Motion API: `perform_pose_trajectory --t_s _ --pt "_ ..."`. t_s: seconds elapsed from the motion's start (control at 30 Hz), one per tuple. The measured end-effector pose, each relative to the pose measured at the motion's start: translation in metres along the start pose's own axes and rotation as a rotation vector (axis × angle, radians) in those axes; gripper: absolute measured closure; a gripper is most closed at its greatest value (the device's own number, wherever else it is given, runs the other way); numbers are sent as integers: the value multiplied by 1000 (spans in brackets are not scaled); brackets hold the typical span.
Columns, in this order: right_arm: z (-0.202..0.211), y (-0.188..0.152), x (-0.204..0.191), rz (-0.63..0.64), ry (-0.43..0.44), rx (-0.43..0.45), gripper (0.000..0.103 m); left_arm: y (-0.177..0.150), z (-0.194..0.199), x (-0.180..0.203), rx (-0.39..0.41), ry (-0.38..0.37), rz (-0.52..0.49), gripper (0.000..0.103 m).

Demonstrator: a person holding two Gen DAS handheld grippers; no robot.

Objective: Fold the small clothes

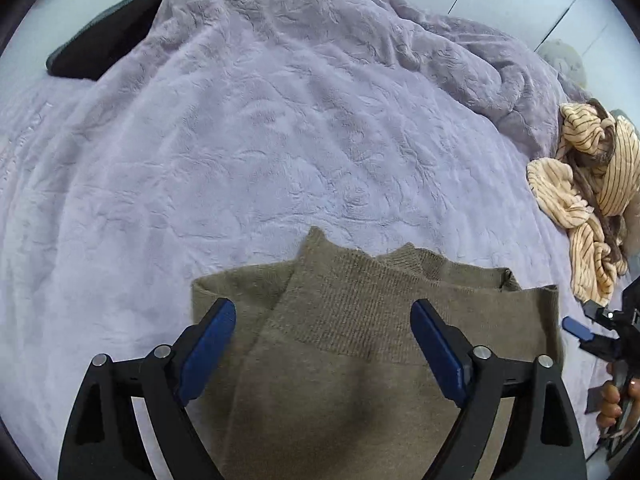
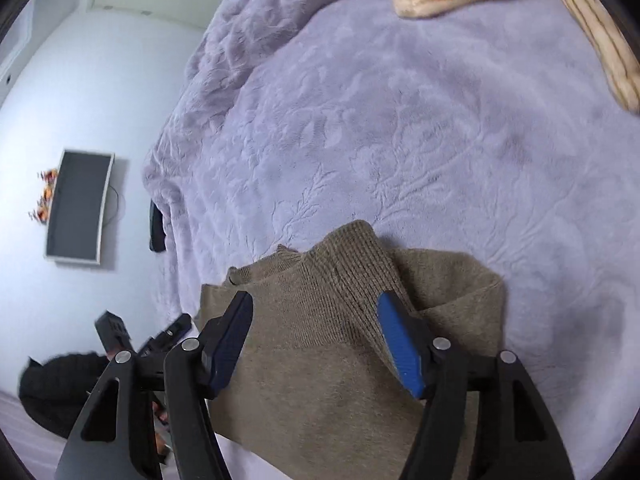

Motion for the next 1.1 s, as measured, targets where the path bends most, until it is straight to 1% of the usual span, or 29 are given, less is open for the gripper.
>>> perform_pose_trajectory --t_s 0.03,0.1,0.13,0.2,0.27,0.3,0.33,0.37,0.4,0.47,0.5,0.57,0.6,0.67,0.73,0.77,0.83,0.87,0.93,1.1 --pt "4 -3 -5 58 -49 1 33 -3 3 -2 -7 17 -19 2" --pt "6 -7 -9 153 -165 -9 33 -11 6 -3 -17 46 -66 2" --pt "3 -10 -8 187 -210 -28 34 -17 4 -1 -26 57 -93 2" --pt "-6 -13 -1 199 -230 -70 38 -26 -3 6 -46 74 -127 2" --pt "-16 -15 3 198 -229 -93 48 -31 -13 9 -70 79 -122 2" --pt "-22 -16 4 200 -250 -106 76 -32 -17 10 -74 80 -112 2" --pt "-27 -16 5 202 -275 -115 96 -33 -20 11 -72 82 -102 2" --pt "-30 -15 4 209 -298 -112 96 -32 -21 12 -64 84 -95 2" --pt "-30 -13 1 221 -299 -93 96 -32 -21 14 -55 86 -90 2" --pt "-26 -4 -1 236 -314 -49 96 -33 -24 15 -56 96 -96 2" --pt "-26 0 2 224 -329 -50 96 -34 -26 15 -62 104 -101 2" --pt "-32 5 17 178 -352 -82 96 -37 -29 15 -80 128 -101 2" --pt "-36 5 25 154 -347 -107 95 -40 -29 14 -84 135 -97 2" --pt "-33 1 25 153 -355 -93 88 -47 -24 12 -84 144 -93 2" --pt "-27 -6 19 172 -352 -88 77 -55 -20 11 -83 167 -96 2" --pt "-23 -11 15 188 -358 -89 74 -59 -18 10 -83 177 -97 2" --pt "-17 -23 8 223 -382 -88 61 -68 -13 8 -79 192 -89 2" --pt "-12 -30 6 235 -392 -85 59 -74 -9 8 -80 193 -82 2" --pt "-1 -46 4 249 -408 -73 50 -84 -3 6 -85 198 -68 2" --pt "26 -93 3 226 -439 -48 39 -121 17 6 -120 183 -37 2"
Point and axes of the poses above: each gripper's, at about its wrist camera, not at the fingertips, and z roughly against the way its jaws point, x to its right, y to its top, the point moved 2 cm from there along -z, roughly the way its jaws point, and after that the axes turned 1 degree about x, right-handed, at the moved point
